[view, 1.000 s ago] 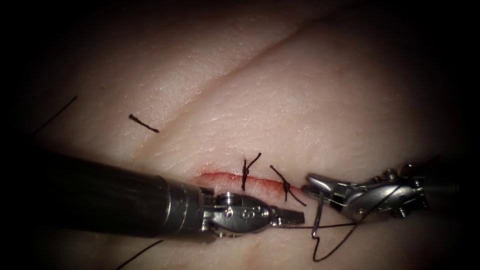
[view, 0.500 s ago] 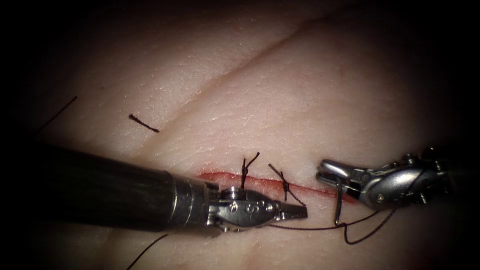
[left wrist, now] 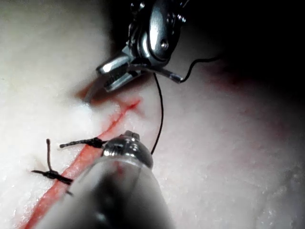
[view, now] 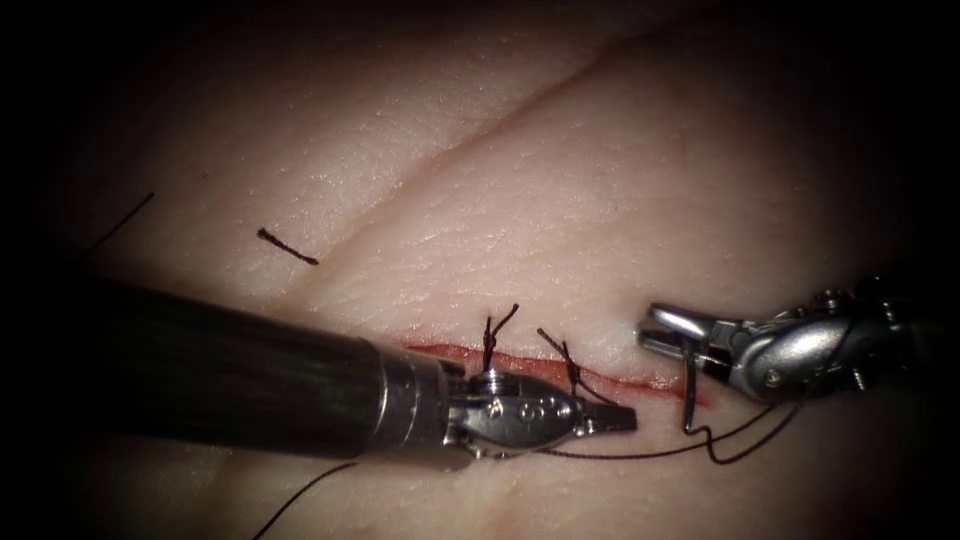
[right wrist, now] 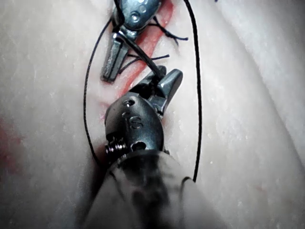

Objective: Wound Closure

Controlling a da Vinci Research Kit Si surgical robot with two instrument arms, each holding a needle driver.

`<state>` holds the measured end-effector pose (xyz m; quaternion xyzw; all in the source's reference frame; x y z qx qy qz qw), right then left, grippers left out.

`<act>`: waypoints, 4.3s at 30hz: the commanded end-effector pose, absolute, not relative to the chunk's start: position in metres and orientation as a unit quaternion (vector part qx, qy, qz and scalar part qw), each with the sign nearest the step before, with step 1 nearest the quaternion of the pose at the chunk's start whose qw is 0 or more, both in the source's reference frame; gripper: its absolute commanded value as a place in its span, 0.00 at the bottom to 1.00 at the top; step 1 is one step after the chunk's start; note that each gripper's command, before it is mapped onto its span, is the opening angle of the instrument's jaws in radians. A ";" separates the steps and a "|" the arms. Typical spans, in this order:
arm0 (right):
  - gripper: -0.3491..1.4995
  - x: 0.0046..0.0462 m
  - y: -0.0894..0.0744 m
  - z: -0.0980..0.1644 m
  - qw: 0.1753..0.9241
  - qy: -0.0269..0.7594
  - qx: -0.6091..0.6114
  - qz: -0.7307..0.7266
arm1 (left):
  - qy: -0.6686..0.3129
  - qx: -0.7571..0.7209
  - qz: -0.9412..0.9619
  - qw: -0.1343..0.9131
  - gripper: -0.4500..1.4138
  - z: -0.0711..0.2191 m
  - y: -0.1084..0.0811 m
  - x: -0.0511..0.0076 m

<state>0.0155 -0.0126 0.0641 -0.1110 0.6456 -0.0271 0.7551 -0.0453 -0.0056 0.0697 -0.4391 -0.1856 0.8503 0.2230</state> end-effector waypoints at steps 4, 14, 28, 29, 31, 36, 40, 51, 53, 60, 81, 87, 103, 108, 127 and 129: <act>0.00 0.0161 -0.012 0.064 0.760 0.643 -0.087 -0.024 | -0.185 -0.439 0.851 0.222 0.14 0.071 -0.006 -0.0457; 0.00 0.0176 -0.011 0.064 0.771 0.636 -0.010 -0.016 | -0.180 -0.437 0.853 0.222 0.14 0.073 -0.007 -0.0454; 0.00 0.0183 -0.009 0.064 0.774 0.633 0.002 -0.013 | -0.185 -0.432 0.851 0.235 0.14 0.077 -0.007 -0.0436; 0.00 0.0183 -0.009 0.064 0.775 0.632 0.002 -0.012 | -0.185 -0.432 0.851 0.235 0.14 0.077 -0.007 -0.0436; 0.00 0.0182 -0.008 0.063 0.777 0.630 0.002 -0.007 | -0.185 -0.431 0.852 0.235 0.14 0.077 -0.007 -0.0437; 0.00 0.0181 -0.006 0.063 0.774 0.633 0.006 0.007 | -0.186 -0.428 0.852 0.235 0.14 0.076 -0.008 -0.0437; 0.00 0.0186 -0.006 0.063 0.776 0.631 0.017 0.022 | -0.185 -0.427 0.853 0.237 0.15 0.076 -0.008 -0.0438; 0.00 0.0194 -0.004 0.065 0.779 0.613 0.080 0.106 | -0.183 -0.424 0.854 0.240 0.15 0.074 -0.010 -0.0440; 0.00 0.0193 -0.004 0.065 0.779 0.607 0.093 0.126 | -0.183 -0.424 0.854 0.240 0.15 0.074 -0.010 -0.0439; 0.00 0.0191 -0.003 0.067 0.777 0.574 0.173 0.192 | -0.183 -0.422 0.855 0.239 0.15 0.073 -0.011 -0.0433; 0.00 0.0191 -0.001 0.069 0.738 0.537 0.280 0.298 | -0.179 -0.421 0.856 0.241 0.18 0.074 -0.011 -0.0439; 0.00 0.0191 -0.001 0.069 0.721 0.521 0.315 0.330 | -0.179 -0.421 0.856 0.240 0.18 0.074 -0.011 -0.0438; 0.00 0.0197 -0.003 0.069 0.691 0.502 0.382 0.353 | -0.179 -0.421 0.856 0.241 0.18 0.074 -0.011 -0.0439; 0.00 0.0201 -0.003 0.069 0.660 0.492 0.420 0.383 | -0.179 -0.421 0.856 0.241 0.18 0.074 -0.011 -0.0439; 0.00 0.0207 -0.005 0.068 0.616 0.472 0.485 0.402 | -0.180 -0.420 0.855 0.244 0.17 0.074 -0.011 -0.0441; 0.00 0.0208 -0.006 0.068 0.610 0.471 0.493 0.405 | -0.180 -0.420 0.855 0.244 0.17 0.074 -0.011 -0.0441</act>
